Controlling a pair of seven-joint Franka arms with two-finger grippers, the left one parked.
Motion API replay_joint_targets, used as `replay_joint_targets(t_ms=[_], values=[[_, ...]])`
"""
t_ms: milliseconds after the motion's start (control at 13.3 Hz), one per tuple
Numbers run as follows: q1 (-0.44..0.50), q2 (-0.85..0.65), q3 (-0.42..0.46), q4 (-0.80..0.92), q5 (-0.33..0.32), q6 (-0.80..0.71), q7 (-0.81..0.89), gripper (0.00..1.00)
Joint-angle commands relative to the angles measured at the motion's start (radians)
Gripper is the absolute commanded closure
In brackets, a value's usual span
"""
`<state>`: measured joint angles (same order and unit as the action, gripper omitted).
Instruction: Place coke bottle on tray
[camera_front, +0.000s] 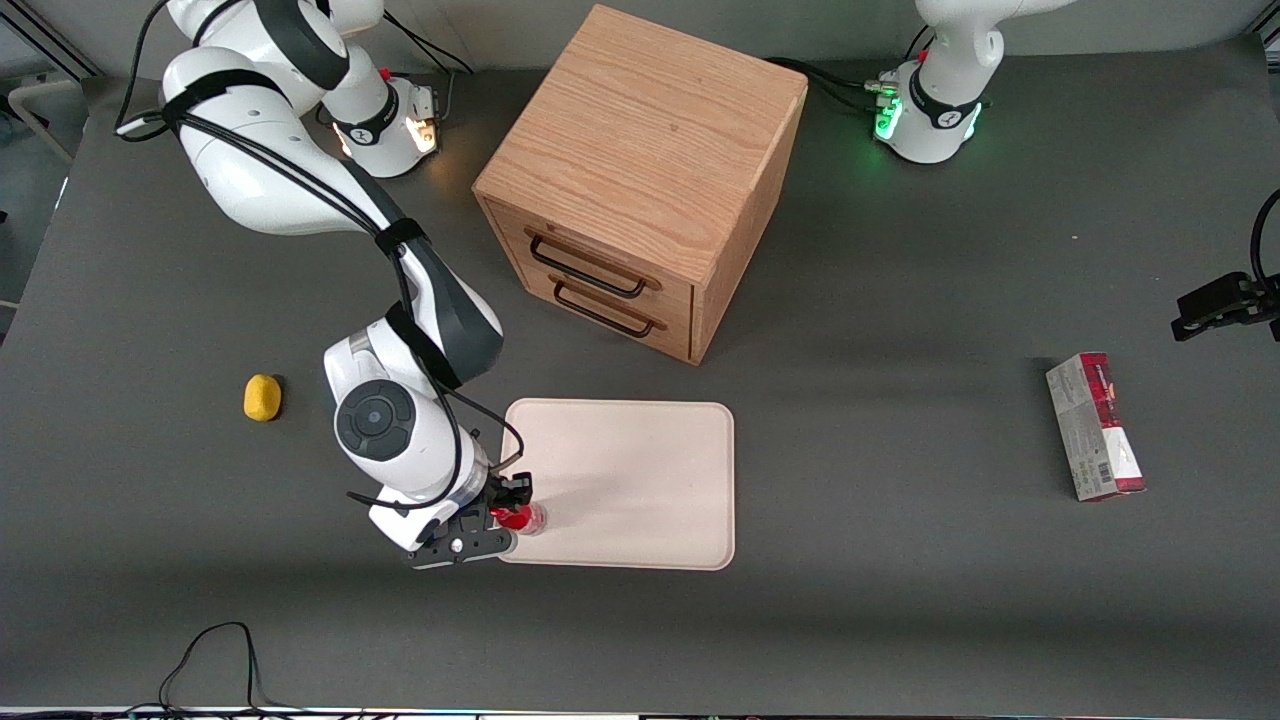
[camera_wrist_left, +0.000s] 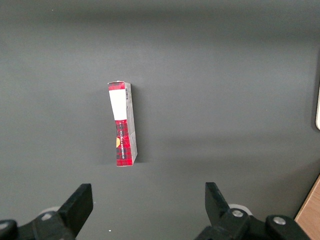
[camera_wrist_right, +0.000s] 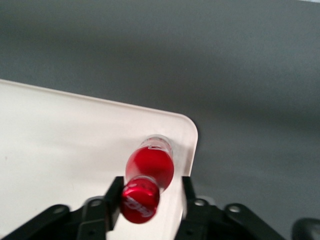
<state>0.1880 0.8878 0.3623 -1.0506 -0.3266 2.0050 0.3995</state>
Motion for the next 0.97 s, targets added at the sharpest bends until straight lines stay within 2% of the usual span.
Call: replay_joint_targets(t_ms=[0, 150, 300, 525, 600, 750, 825, 900], values=[[-0.002, -0.024, 0.009, -0.022, -0.035, 0.018, 0.05, 0.0], [-0.005, -0.058, 0.009, -0.02, -0.026, 0.011, 0.051, 0.0], [-0.015, -0.123, 0.004, -0.025, 0.001, -0.081, 0.068, 0.0], [-0.076, -0.29, -0.023, -0.116, 0.108, -0.215, 0.018, 0.0], [-0.078, -0.382, -0.093, -0.214, 0.153, -0.221, -0.028, 0.0], [-0.076, -0.563, -0.243, -0.401, 0.324, -0.216, -0.146, 0.0], [-0.07, -0.648, -0.32, -0.486, 0.389, -0.219, -0.213, 0.0], [-0.07, -0.724, -0.357, -0.567, 0.4, -0.219, -0.229, 0.0]])
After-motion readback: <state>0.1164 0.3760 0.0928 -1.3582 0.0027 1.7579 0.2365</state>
